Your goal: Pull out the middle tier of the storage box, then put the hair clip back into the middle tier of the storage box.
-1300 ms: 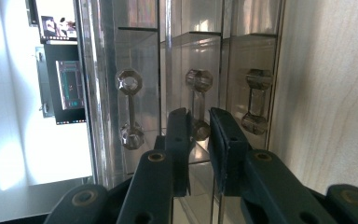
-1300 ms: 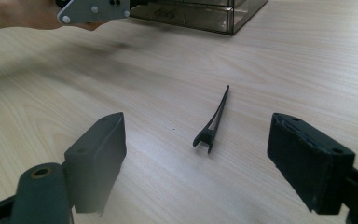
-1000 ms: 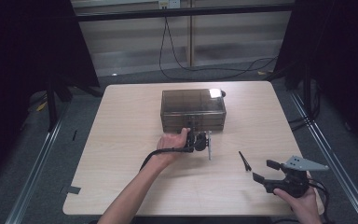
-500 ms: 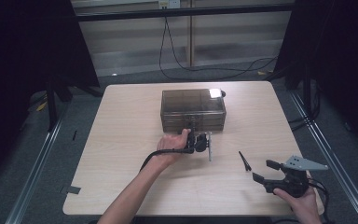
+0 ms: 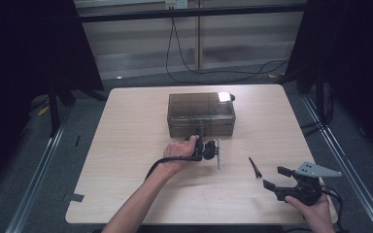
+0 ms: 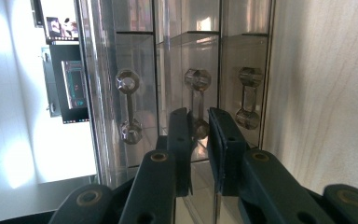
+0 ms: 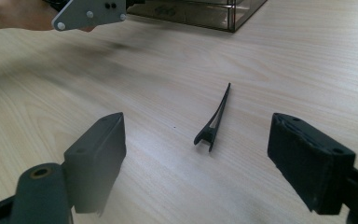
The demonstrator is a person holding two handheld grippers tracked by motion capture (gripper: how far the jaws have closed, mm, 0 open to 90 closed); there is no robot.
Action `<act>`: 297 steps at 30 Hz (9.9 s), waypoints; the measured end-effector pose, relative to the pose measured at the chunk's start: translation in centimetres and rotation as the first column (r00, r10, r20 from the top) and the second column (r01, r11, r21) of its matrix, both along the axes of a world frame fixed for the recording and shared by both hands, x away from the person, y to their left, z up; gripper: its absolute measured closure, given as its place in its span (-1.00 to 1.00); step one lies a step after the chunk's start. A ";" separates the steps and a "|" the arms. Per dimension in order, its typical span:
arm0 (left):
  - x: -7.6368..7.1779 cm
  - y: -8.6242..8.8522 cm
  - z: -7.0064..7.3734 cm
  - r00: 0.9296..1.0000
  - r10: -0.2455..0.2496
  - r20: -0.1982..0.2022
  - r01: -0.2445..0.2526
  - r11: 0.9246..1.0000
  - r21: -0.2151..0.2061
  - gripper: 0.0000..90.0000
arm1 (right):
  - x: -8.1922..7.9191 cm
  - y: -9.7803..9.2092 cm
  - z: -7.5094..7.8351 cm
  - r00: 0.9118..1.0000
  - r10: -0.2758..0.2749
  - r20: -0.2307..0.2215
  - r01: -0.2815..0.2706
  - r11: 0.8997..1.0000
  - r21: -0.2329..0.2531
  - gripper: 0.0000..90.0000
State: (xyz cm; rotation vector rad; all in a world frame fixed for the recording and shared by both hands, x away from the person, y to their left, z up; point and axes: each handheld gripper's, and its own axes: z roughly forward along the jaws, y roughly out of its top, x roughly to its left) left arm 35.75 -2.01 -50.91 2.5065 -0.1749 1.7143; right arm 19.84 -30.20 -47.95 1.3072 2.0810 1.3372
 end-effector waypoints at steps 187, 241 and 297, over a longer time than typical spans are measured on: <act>-7.0 1.9 0.4 0.992 -0.089 -0.090 0.079 0.991 -0.109 0.59 | 0.3 0.1 -0.1 0.999 0.017 -0.042 -0.017 1.000 -0.003 -0.60; -5.5 12.9 4.9 0.738 -0.290 -0.610 -0.374 0.577 -0.726 -0.81 | 1.0 0.1 -0.2 0.996 0.040 -0.085 -0.043 0.999 -0.032 -0.42; -10.0 18.6 3.6 0.728 -0.284 -0.624 -0.384 0.585 -0.714 -0.81 | 9.2 3.0 2.2 0.853 0.118 -0.509 -0.244 0.952 -0.187 0.26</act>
